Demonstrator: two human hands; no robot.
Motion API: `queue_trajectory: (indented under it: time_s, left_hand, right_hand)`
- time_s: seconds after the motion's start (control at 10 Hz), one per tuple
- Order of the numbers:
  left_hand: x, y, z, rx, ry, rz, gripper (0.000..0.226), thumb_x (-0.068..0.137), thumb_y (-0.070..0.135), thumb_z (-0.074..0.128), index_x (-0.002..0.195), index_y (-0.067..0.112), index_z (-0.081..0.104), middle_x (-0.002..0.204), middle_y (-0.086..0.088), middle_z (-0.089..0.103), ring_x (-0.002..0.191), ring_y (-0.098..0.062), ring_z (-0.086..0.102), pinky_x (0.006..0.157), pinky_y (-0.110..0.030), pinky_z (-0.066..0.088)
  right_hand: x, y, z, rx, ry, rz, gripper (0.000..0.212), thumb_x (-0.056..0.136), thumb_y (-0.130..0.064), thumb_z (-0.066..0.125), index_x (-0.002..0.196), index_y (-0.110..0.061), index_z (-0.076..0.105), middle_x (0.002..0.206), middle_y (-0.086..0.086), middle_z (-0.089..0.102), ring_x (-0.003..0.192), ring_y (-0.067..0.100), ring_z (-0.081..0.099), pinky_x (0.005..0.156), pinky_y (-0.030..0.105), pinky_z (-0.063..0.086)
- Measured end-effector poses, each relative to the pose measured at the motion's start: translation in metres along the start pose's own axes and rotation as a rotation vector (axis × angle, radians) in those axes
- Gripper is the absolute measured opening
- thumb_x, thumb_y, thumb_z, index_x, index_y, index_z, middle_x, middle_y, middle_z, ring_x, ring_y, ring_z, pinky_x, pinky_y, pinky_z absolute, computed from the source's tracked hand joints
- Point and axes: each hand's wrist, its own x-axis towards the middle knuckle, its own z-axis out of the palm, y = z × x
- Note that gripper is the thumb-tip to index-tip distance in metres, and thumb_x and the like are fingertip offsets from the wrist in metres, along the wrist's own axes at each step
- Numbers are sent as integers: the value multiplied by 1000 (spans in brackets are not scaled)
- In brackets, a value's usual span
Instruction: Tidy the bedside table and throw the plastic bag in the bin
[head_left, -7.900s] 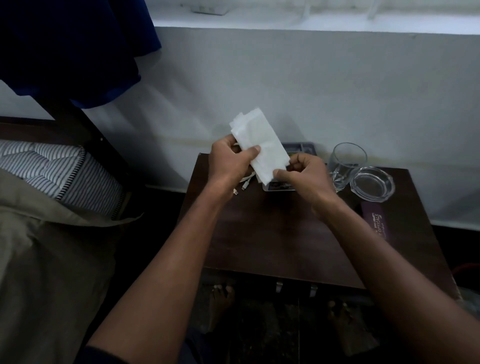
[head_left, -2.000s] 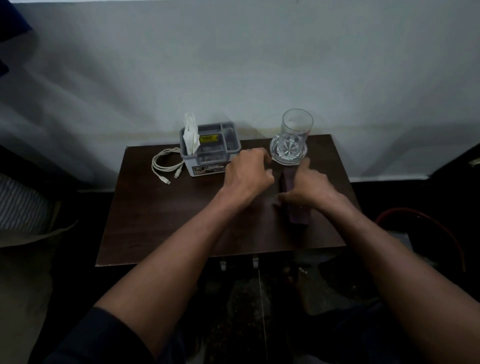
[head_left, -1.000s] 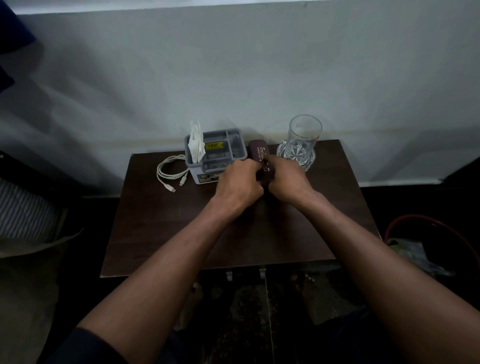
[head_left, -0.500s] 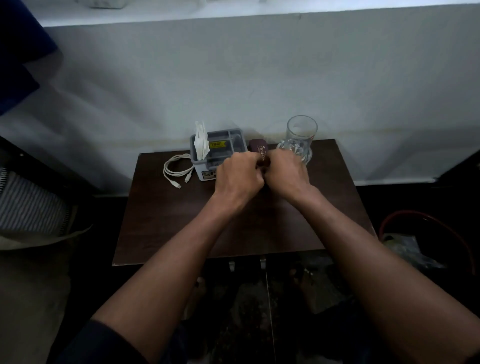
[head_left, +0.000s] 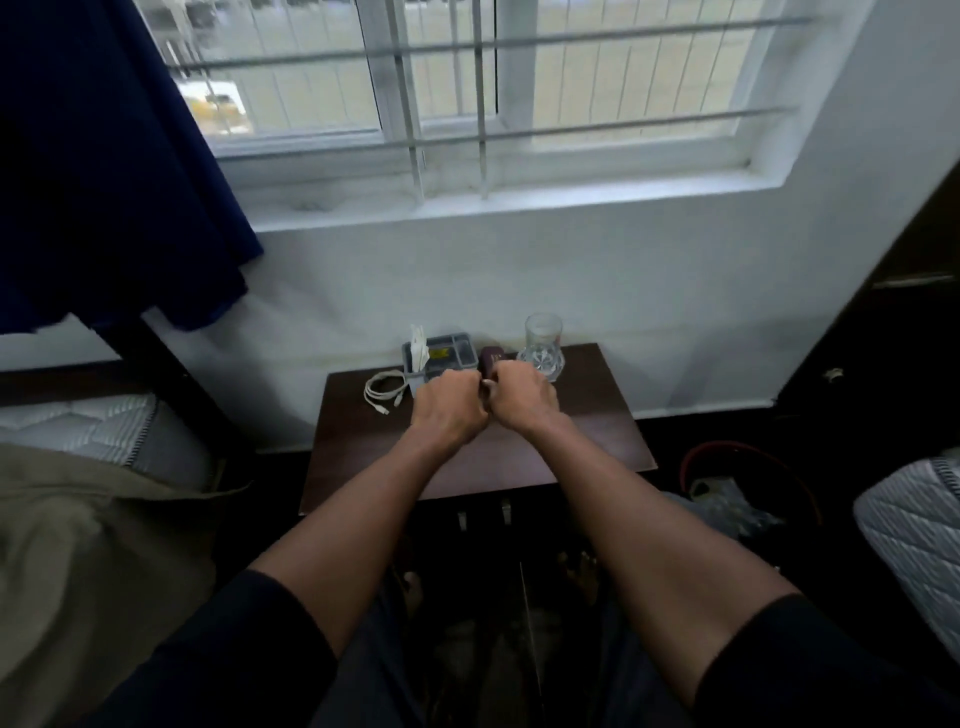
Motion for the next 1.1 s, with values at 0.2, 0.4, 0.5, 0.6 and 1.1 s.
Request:
queue_trajectory:
  time_s: [0.2,0.4,0.5,0.6,1.1]
  left_hand:
    - [-48,12,-31,25,52,123,26,95,34,58,109,17,70,118,-10,71,113,-35,69,84,-43,55]
    - [-33,9,-29,-9,-41,98,26,93,33,59,112,19,71,120,-8,71,114,-34,68,86,-44,57]
    - [-11,3,-8,22,-94,92,27,93,26,59,117,18,69,125,-9,69,117,-35,67,88,-43,55]
    - [21,-10,31,15,-188,65,31,92,21,60,121,16,67,129,-9,66,121,-34,65,91,-44,54]
    - [114,6,-51,-22,-499,13,29,94,21,59,119,9,68,125,-15,70,117,-39,68,92,-47,55]
  right_hand:
    - [-56,3,-22,-43,28,-32,35,103,-37,51,117,-11,70,123,19,70,117,39,68,91,42,54]
    - [-39,11,-20,-87,-49,-25,40,104,-42,52,116,-9,70,122,20,71,117,39,67,91,41,52]
    - [-8,18,-6,-82,-88,-7,41,104,-43,51,116,-9,70,123,20,70,117,40,66,92,41,52]
    - [33,31,22,-100,-143,21,41,104,-42,52,116,-8,71,123,21,70,119,41,66,92,43,52]
    - [109,-26,-57,-140,-484,280,43,100,-29,53,130,-2,66,136,23,66,126,42,64,99,43,53]
